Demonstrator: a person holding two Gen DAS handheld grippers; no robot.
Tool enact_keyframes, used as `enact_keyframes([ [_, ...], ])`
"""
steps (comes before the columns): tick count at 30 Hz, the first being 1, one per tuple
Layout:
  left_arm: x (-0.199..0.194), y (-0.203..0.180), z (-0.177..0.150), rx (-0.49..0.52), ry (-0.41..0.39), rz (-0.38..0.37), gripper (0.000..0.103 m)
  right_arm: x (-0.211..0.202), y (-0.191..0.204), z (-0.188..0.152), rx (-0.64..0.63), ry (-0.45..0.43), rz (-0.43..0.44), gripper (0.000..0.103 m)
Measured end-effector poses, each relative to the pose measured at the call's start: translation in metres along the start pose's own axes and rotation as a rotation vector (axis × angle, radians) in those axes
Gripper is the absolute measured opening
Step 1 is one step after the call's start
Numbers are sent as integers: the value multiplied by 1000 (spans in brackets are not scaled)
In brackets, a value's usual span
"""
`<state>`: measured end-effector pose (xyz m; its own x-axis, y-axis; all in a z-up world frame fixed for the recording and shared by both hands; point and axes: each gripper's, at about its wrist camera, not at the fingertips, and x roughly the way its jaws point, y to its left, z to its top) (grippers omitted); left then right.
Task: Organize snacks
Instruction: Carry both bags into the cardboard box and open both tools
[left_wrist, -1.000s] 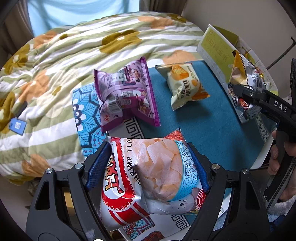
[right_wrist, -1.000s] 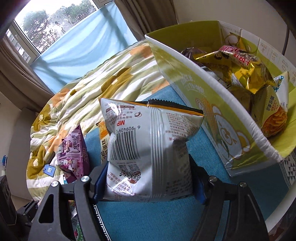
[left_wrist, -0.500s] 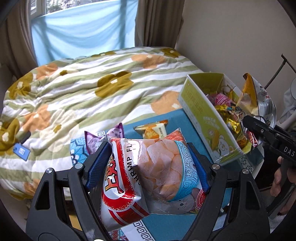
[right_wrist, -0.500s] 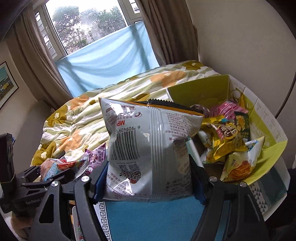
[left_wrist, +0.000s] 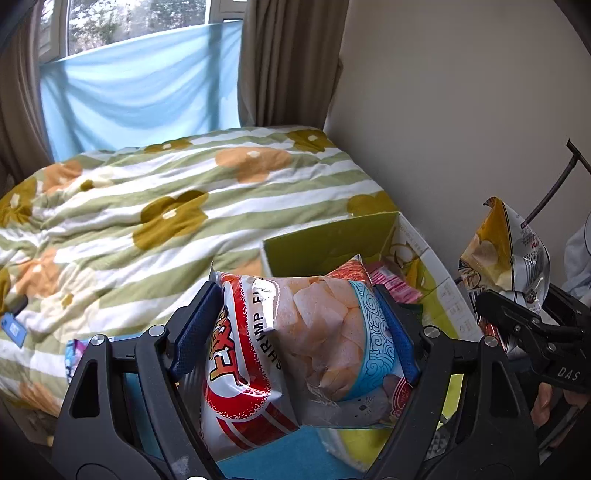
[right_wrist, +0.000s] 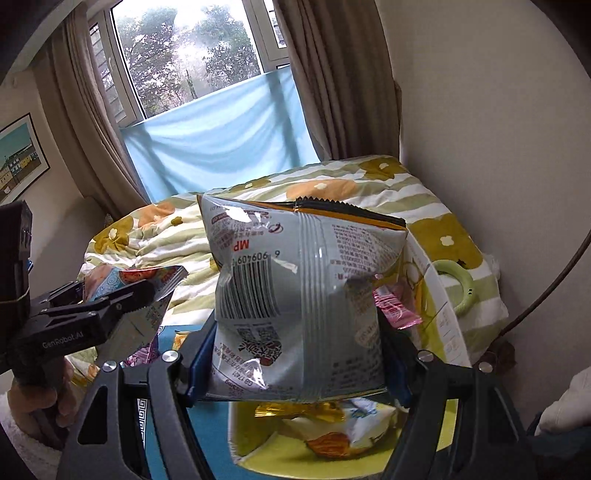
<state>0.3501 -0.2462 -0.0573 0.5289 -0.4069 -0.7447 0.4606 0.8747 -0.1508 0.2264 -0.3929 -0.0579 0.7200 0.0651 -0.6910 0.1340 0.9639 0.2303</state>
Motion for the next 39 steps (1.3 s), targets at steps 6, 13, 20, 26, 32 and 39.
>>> enact_keyframes([
  [6,68,-50,22,42,55,44,80,16,-57,22,-4,33,16,70],
  [13,106,-76,29,99,95,101,99,36,-96,35,31,76,31,70],
  [20,89,-53,11,55,101,84,99,46,-110,38,66,90,36,70],
  [26,64,-24,-7,-6,93,117,99,59,-101,36,47,126,47,70],
  [32,45,-1,-18,-74,78,145,99,84,-86,40,40,174,67,71],
  [39,29,9,-48,-116,97,182,99,99,-75,32,-3,181,14,102],
])
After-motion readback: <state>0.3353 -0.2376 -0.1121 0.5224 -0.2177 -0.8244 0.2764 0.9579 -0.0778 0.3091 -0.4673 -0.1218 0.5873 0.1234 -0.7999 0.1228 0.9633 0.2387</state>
